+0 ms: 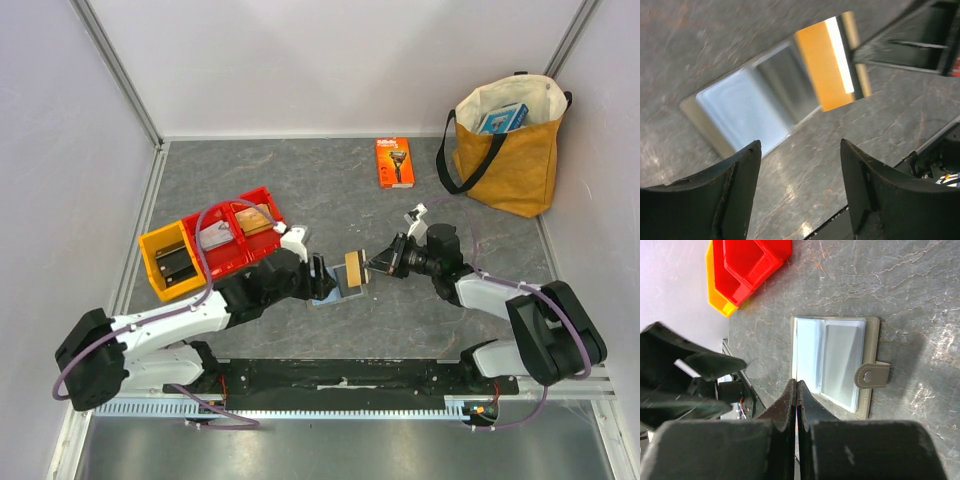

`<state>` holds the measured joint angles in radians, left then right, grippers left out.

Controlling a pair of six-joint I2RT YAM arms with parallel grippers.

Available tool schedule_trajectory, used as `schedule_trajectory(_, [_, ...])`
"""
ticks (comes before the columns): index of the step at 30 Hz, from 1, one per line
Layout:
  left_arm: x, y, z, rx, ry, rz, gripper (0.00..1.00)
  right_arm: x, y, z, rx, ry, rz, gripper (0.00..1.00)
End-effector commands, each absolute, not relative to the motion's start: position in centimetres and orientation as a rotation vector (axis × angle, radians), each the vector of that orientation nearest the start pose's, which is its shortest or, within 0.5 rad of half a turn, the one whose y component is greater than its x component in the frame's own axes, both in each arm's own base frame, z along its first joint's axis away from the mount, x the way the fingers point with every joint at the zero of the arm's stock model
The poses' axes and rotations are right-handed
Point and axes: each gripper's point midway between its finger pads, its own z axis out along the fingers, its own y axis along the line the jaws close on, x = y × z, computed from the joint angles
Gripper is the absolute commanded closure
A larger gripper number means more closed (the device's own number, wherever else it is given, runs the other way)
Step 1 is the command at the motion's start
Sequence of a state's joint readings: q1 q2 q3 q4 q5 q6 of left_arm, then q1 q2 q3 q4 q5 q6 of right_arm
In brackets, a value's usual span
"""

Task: Take the credit cards out of the card holder
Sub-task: Remove the credit card from the card holder, then place the credit card in the storage box.

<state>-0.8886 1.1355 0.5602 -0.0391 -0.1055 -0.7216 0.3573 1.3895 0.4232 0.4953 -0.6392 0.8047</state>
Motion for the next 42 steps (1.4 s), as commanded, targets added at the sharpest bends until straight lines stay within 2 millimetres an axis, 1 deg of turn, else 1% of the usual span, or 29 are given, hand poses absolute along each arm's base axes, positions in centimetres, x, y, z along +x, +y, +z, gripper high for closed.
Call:
schedule_trajectory(1, [21.8, -27.6, 15.9, 0.38, 2.035, -0.575, 0.27, 26.1, 23.4, 11.6, 0.141, 2.188, 1.376, 1.0])
schedule_trajectory(2, [21.8, -28.1, 16.9, 0.429, 1.988, -0.53, 0.27, 26.0, 23.4, 12.2, 0.15, 2.175, 1.386, 1.0])
schedule_trajectory(6, [20.6, -30.1, 18.5, 0.635, 1.853, -0.425, 0.26, 25.9, 23.3, 14.1, 0.161, 2.144, 1.398, 1.0])
schedule_trajectory(8, [19.9, -30.8, 18.7, 0.721, 1.804, -0.394, 0.26, 25.8, 23.2, 15.0, 0.161, 2.126, 1.4, 1.0])
schedule_trajectory(9, [19.6, -31.6, 19.3, 0.746, 1.759, -0.402, 0.26, 25.8, 23.1, 15.5, 0.161, 2.115, 1.397, 1.0])
schedule_trajectory(14, [17.6, -34.0, 19.5, 0.939, 1.592, -0.328, 0.26, 25.5, 22.9, 17.4, 0.165, 2.081, 1.405, 1.0])
schedule_trajectory(17, [17.3, -34.9, 19.3, 0.976, 1.517, -0.223, 0.28, 25.2, 22.9, 18.1, 0.171, 2.07, 1.424, 1.0])
schedule_trajectory(19, [17.7, -35.4, 19.3, 0.966, 1.479, -0.155, 0.3, 24.9, 22.9, 18.4, 0.172, 2.063, 1.437, 1.0])
schedule_trajectory(22, [18.6, -35.5, 19.3, 0.944, 1.431, -0.029, 0.34, 24.7, 22.9, 19.2, 0.169, 2.041, 1.448, 1.0])
schedule_trajectory(26, [19.6, -35.8, 19.4, 0.908, 1.381, 0.077, 0.42, 24.4, 22.8, 19.6, 0.168, 2.035, 1.458, 1.0])
schedule_trajectory(30, [20.1, -36.4, 19.8, 0.877, 1.33, 0.116, 0.55, 24.1, 22.8, 19.9, 0.172, 2.029, 1.472, 1.0])
schedule_trajectory(31, [20.2, -36.5, 19.6, 0.88, 1.33, 0.132, 0.59, 24.1, 22.8, 19.9, 0.176, 2.029, 1.472, 1.0])
schedule_trajectory(32, [20.3, -36.7, 19.7, 0.877, 1.325, 0.137, 0.67, 24.0, 22.7, 20.0, 0.175, 2.026, 1.473, 1.0])
schedule_trajectory(33, [20.3, -36.8, 19.6, 0.874, 1.323, 0.145, 0.78, 24.0, 22.7, 20.2, 0.176, 2.022, 1.474, 1.0])
schedule_trajectory(34, [20.4, -36.7, 19.6, 0.866, 1.323, 0.15, 0.86, 24.0, 22.7, 20.2, 0.172, 2.02, 1.473, 1.0])
schedule_trajectory(35, [20.4, -36.7, 19.6, 0.857, 1.327, 0.149, 0.98, 23.9, 22.7, 20.3, 0.167, 2.019, 1.474, 1.0])
schedule_trajectory(37, [20.4, -36.4, 19.5, 0.851, 1.342, 0.147, 0.98, 24.1, 22.5, 20.5, 0.172, 2.008, 1.456, 1.0])
schedule_trajectory(38, [20.3, -36.2, 19.6, 0.841, 1.357, 0.138, 0.98, 24.2, 22.5, 20.7, 0.167, 2.0, 1.446, 0.97])
schedule_trajectory(42, [19.8, -35.0, 19.2, 0.804, 1.45, 0.051, 0.98, 25.0, 22.1, 21.8, 0.12, 1.975, 1.369, 0.75])
